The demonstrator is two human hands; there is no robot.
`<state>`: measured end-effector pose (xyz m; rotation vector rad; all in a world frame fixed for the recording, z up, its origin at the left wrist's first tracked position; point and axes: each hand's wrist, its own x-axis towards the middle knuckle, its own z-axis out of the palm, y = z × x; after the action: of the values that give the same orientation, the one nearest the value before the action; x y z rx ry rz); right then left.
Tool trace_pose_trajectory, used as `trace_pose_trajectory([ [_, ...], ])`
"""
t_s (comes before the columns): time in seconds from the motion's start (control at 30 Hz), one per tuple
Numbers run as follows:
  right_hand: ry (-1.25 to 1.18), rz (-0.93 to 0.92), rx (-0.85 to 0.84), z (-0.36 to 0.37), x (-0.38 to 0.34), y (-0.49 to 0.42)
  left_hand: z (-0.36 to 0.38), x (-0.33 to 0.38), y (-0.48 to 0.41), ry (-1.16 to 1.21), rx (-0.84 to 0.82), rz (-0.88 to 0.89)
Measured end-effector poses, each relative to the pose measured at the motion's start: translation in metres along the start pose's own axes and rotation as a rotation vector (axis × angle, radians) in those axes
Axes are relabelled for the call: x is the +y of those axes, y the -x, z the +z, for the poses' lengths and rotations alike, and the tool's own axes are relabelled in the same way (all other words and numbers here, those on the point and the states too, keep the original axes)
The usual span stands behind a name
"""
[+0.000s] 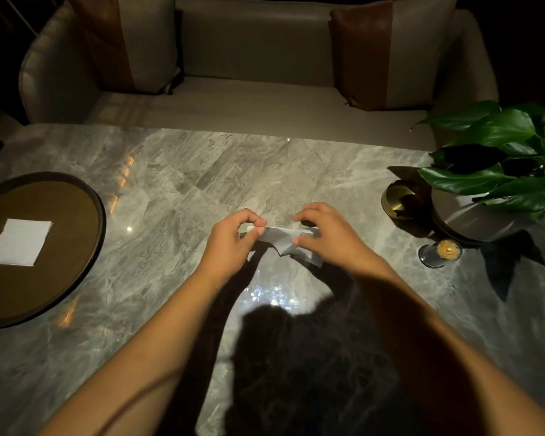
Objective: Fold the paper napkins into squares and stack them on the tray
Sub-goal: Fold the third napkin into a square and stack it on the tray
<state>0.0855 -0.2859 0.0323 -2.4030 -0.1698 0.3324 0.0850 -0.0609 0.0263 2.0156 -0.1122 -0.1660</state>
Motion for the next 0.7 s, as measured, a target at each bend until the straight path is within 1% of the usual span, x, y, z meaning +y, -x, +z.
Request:
trace_pose_trajectory([
  [0.07, -0.006, -0.047, -0.033, 0.006, -0.014, -0.011, 0.000, 0.000, -0.001, -0.009, -0.006, 0.007],
  [0.2, 0.082, -0.067, -0.089, 0.005, -0.021, -0.018, -0.006, -0.002, -0.002, -0.026, 0.021, -0.020],
  [0.4, 0.197, -0.075, -0.036, -0.011, -0.001, -0.008, -0.015, -0.003, -0.008, -0.021, 0.033, -0.051],
  [0.5, 0.246, -0.051, -0.011, -0.020, 0.011, -0.008, -0.014, -0.002, -0.014, -0.062, 0.049, -0.057],
  [0.53, 0.253, -0.044, 0.018, -0.022, 0.014, -0.008, -0.013, -0.001, -0.016, -0.075, 0.055, -0.051],
  [0.6, 0.234, -0.031, 0.148, -0.022, 0.021, -0.005, -0.011, 0.002, -0.019, -0.089, 0.068, -0.029],
  [0.7, 0.065, -0.017, 0.390, -0.015, 0.026, 0.006, -0.007, 0.008, -0.019, -0.159, 0.104, 0.108],
])
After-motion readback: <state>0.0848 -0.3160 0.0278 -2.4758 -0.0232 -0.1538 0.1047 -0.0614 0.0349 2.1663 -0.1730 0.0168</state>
